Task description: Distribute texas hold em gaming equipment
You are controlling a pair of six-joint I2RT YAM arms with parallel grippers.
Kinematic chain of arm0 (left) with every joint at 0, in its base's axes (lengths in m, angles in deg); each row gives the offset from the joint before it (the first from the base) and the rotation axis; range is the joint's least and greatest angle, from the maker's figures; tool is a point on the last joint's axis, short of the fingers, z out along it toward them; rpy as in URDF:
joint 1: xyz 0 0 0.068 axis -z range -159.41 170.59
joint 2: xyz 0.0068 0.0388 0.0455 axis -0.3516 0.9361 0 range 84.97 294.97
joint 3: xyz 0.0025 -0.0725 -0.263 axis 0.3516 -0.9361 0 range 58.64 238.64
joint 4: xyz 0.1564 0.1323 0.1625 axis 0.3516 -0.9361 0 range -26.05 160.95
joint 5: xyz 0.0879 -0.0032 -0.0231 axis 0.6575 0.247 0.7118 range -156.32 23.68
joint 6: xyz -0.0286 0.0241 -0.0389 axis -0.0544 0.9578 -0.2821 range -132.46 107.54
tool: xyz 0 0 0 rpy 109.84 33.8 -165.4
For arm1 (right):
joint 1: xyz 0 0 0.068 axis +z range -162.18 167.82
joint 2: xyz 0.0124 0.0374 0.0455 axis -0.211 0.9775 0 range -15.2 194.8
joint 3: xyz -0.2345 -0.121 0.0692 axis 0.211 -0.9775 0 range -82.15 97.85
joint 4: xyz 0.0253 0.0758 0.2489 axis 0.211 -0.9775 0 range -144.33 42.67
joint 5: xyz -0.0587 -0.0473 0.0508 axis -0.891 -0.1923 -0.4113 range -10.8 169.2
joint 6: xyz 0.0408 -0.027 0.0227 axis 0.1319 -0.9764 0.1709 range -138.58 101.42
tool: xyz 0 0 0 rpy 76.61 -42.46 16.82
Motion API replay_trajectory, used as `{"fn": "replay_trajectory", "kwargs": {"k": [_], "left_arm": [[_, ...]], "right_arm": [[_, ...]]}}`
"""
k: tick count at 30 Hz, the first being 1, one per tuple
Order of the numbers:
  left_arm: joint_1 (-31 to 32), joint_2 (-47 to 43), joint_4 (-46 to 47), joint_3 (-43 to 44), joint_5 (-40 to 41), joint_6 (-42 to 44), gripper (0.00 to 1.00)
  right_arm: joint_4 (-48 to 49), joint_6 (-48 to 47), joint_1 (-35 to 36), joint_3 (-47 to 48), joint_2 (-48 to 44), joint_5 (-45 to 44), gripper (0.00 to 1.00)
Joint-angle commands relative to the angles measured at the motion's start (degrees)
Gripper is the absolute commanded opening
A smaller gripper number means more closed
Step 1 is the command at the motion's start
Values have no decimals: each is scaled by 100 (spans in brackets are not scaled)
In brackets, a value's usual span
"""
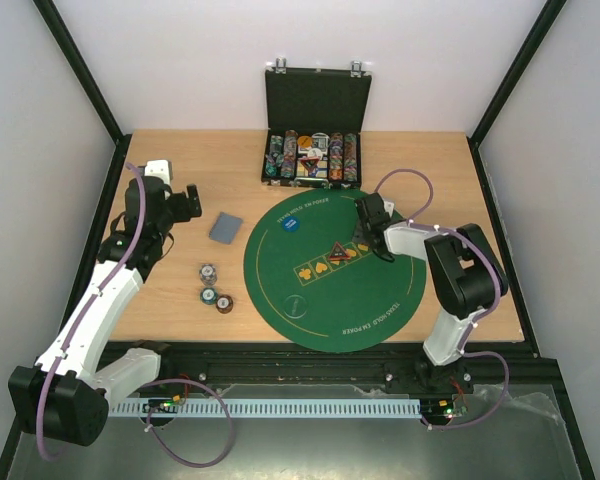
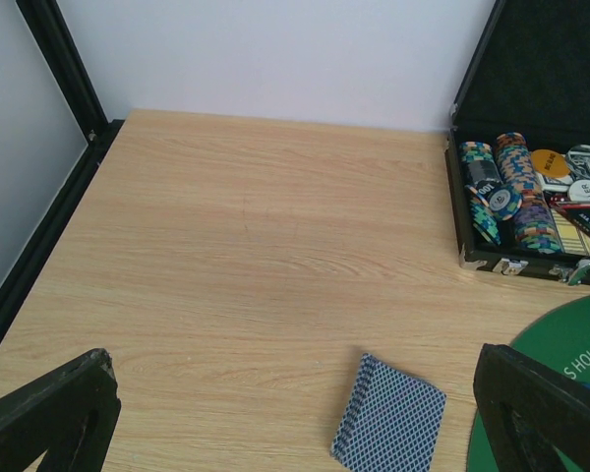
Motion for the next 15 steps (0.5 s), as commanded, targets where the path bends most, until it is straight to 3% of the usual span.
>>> {"fn": "replay_trajectory", "kwargs": {"k": [1, 6, 11, 15], "left_arm": [[31, -4, 9, -46, 3, -30, 99], [30, 6, 9, -46, 12, -28, 100], [31, 15, 1, -39, 12, -30, 99], [31, 5, -5, -38, 58, -28, 99]], "right_arm": [[-64, -68, -295, 184, 547, 205, 42], [-104, -249, -352, 340, 440, 674, 44], [-465, -591, -254, 434, -351, 1511, 56], [-784, -719, 325, 499, -794, 1403, 65]]}}
